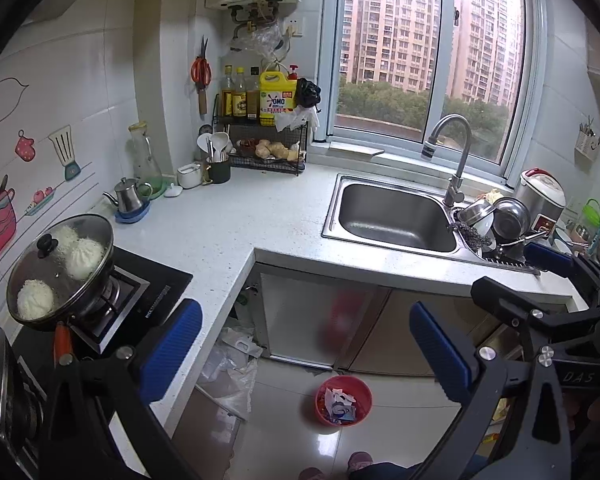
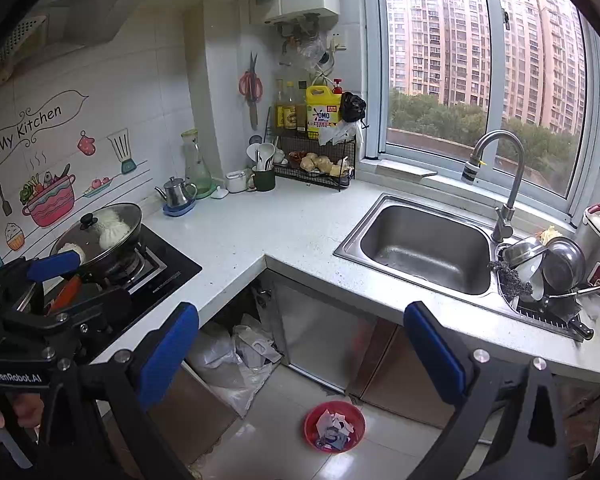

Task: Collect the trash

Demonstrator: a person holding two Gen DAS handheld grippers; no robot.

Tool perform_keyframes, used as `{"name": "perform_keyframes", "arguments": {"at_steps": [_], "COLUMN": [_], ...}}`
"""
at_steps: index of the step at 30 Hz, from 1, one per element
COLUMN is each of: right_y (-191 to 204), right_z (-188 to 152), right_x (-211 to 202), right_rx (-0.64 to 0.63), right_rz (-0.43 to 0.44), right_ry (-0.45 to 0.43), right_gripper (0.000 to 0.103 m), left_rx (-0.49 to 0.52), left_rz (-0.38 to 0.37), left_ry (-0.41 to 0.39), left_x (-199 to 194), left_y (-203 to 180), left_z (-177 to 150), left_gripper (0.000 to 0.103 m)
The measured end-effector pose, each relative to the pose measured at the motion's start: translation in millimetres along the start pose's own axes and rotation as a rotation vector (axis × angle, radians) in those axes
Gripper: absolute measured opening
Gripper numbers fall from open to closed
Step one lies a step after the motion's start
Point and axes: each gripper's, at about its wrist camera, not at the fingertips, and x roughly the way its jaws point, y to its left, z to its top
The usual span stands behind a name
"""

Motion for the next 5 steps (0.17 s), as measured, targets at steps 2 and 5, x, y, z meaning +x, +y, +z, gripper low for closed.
{"name": "perform_keyframes", "arguments": {"at_steps": [2, 5], "right_y": [1.3, 4.2], "right_z": [0.2, -0.8], "right_x": [-1.0, -2.7], "right_rx": [0.002, 0.004], "right_rz": [-0.004, -0.011], "right_ry": [0.001, -0.001], "right_gripper": [0.102, 0.102], "left_rx": [0.001, 0.005], "left_rz": [-0.001, -0.001], "left_ry": [0.001, -0.005], "left_x": [0.2, -0.9], "left_y": [-0.2, -1.3], "left_z": [0.4, 0.3], "left_gripper": [0.103, 0.103]}}
